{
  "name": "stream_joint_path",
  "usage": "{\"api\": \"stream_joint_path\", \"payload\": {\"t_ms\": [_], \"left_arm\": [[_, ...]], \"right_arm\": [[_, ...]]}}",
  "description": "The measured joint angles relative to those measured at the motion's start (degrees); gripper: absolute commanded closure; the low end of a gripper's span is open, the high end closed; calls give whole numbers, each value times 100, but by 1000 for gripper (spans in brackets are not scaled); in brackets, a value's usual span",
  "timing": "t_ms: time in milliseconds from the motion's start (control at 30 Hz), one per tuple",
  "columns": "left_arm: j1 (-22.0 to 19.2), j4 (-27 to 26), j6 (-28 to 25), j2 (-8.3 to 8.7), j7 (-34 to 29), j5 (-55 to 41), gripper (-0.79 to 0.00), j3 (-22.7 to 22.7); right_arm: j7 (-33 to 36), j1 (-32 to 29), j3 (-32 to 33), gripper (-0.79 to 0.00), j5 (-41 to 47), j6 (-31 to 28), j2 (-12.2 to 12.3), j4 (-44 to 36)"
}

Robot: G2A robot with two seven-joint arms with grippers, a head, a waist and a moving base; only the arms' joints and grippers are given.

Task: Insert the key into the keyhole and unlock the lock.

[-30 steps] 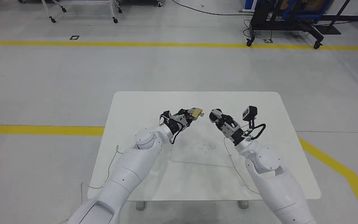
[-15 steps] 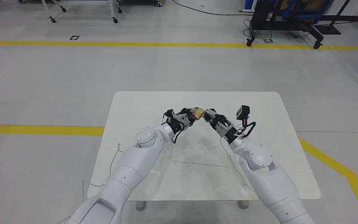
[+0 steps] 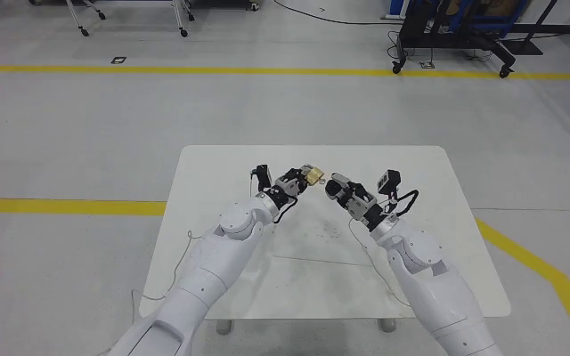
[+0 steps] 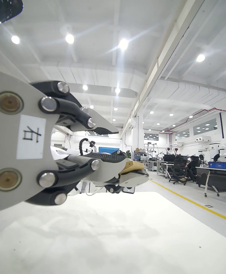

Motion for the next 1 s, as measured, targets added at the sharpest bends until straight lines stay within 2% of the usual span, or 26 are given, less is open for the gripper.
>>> {"api": "stream_joint_path", "payload": {"t_ms": [200, 333, 400, 500, 867, 1000], "left_arm": [[204, -444, -166, 34, 272, 480, 0, -25], [349, -672, -157, 55, 353, 611, 0, -79], [412, -753, -130, 64, 382, 658, 0, -105], [480, -840, -86, 69, 410, 720, 0, -119], [548, -962, 53, 61, 404, 847, 0, -145], [580, -989, 19, 59, 389, 882, 0, -166]], "right_arm": [[223, -14, 29, -80, 508, 353, -14, 173], [306, -7, 50, -123, 667, 436, -21, 237], [334, -15, 55, -194, 696, 427, -24, 239], [360, -37, 65, -243, 699, 380, -26, 205], [367, -64, 67, -197, 573, 397, -30, 202], [343, -26, 18, -108, 621, 424, -48, 273]]}}
